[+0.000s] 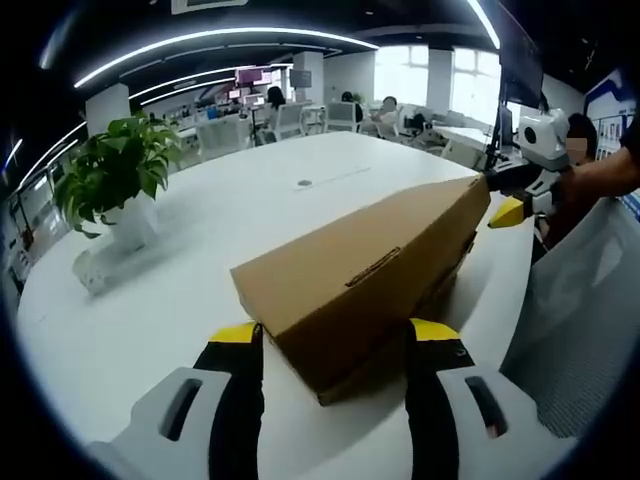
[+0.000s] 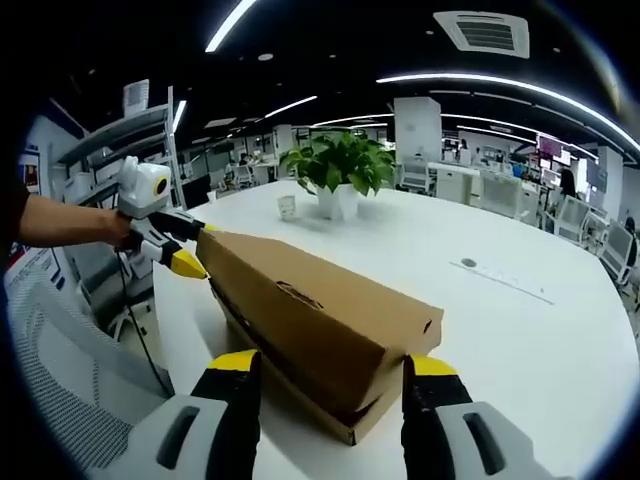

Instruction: Operate the shoe box by opening the lid, removing the specified soft item, and placing it in the target area until the item is outside and the box remains undamaged.

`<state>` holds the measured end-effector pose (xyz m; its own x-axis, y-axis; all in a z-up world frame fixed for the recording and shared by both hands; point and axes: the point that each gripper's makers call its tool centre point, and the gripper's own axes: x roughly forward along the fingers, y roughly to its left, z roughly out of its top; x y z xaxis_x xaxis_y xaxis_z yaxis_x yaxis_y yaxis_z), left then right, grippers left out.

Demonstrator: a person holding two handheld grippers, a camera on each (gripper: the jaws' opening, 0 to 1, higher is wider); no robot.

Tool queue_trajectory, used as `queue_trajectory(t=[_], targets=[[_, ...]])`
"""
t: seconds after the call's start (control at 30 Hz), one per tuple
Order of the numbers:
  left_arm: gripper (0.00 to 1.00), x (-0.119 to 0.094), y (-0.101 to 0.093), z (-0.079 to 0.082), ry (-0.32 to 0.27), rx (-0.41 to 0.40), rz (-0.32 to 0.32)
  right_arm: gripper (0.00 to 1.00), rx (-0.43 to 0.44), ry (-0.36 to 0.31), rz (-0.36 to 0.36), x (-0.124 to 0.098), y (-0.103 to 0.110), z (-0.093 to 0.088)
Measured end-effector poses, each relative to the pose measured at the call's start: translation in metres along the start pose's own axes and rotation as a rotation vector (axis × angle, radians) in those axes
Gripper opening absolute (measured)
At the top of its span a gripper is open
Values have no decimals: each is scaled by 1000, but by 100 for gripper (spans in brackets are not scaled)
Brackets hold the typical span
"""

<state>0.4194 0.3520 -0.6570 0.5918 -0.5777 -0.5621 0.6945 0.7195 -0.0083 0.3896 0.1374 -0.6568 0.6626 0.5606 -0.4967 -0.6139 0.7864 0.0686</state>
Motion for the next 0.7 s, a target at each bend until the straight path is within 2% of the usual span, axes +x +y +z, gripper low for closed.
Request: queue_trajectory(t=[0.13, 0.33, 0.7], targets=[[59, -2, 0, 6, -8, 10, -2, 56, -20, -12, -1, -2, -1, 7], [57, -4, 5, 18, -33, 20, 14, 52, -45, -25, -15, -3, -8, 17], [50, -4, 18, 36, -79, 32, 64, 42, -66, -45, -67, -1, -24, 35]])
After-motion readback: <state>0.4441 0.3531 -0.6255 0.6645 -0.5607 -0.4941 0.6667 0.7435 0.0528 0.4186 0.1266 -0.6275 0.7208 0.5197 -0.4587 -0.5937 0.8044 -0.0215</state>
